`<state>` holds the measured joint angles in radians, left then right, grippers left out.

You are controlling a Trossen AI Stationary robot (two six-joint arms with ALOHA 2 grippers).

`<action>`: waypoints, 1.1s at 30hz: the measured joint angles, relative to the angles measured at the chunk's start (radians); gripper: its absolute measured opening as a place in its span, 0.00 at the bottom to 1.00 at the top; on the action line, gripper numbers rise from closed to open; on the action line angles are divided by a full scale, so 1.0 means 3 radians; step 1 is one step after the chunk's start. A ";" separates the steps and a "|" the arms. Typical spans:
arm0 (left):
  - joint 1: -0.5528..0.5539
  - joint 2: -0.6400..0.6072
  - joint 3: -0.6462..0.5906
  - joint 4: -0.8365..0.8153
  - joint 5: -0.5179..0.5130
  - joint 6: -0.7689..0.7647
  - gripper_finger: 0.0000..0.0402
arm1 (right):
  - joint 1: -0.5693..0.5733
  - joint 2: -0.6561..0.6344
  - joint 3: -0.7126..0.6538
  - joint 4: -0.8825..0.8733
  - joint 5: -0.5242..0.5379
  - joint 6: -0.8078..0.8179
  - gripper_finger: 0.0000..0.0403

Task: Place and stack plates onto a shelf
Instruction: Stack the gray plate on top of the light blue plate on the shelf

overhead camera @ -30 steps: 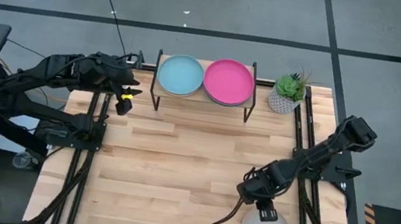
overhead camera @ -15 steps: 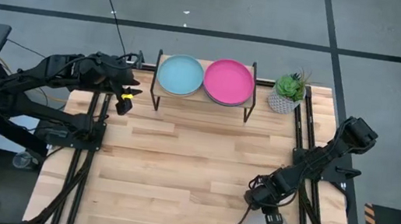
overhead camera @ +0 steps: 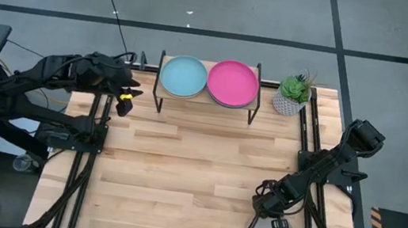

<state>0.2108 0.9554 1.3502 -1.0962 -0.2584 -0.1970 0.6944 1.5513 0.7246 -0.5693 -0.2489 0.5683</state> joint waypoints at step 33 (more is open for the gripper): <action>0.0000 -0.0247 0.0000 0.0326 0.0048 -0.0014 0.35 | -0.2669 0.0133 0.3050 -0.1339 0.0673 -0.0554 0.04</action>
<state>0.2108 0.8813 1.3502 -0.9985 -0.2442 -0.2011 -0.1062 1.5913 1.6395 -0.9710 -0.0470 0.4022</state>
